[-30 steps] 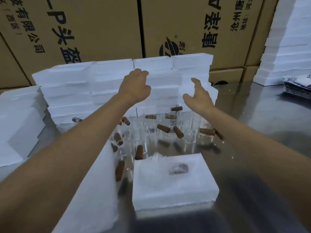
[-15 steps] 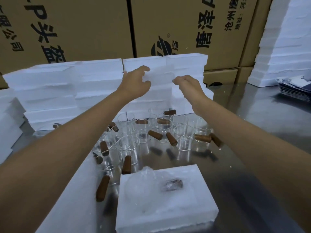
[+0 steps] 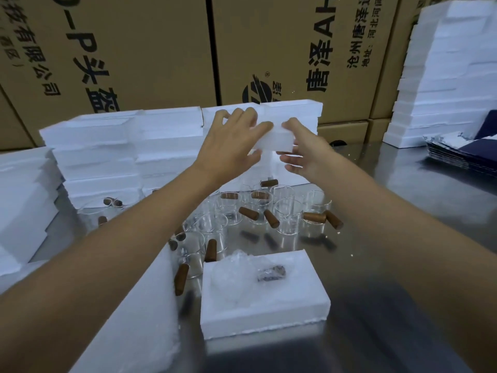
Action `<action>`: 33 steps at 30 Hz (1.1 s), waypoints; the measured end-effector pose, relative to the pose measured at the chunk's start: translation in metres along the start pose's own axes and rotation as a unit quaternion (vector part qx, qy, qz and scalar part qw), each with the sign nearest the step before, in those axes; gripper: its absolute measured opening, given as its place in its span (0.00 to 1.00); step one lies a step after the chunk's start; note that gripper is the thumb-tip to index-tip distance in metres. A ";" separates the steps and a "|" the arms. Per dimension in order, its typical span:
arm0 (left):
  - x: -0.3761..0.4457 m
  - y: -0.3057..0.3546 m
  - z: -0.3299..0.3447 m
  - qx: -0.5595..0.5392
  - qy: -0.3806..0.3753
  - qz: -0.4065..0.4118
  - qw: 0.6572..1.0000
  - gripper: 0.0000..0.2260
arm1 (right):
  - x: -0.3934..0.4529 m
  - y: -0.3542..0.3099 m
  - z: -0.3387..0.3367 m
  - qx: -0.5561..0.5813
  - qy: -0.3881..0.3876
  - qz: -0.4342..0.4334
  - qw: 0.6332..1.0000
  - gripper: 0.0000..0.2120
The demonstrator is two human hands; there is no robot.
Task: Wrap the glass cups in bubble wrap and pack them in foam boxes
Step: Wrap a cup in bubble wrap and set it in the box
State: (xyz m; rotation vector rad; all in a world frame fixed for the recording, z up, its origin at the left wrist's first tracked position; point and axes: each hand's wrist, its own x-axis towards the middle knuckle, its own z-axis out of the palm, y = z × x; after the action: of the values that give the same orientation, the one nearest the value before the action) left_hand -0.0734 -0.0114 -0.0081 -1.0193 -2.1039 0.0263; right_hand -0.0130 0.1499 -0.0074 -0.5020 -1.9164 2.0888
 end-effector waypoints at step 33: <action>-0.174 0.043 -0.081 -0.342 -0.394 -0.077 0.850 0.39 | -0.155 0.098 -0.077 -0.301 -0.173 0.054 0.936 0.12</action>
State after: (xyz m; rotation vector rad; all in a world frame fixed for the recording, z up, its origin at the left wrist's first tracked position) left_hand 0.0726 -0.1235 -0.0767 -1.3962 -3.0618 -0.5044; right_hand 0.1638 0.1460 -0.0981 -0.3750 -2.8115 1.6994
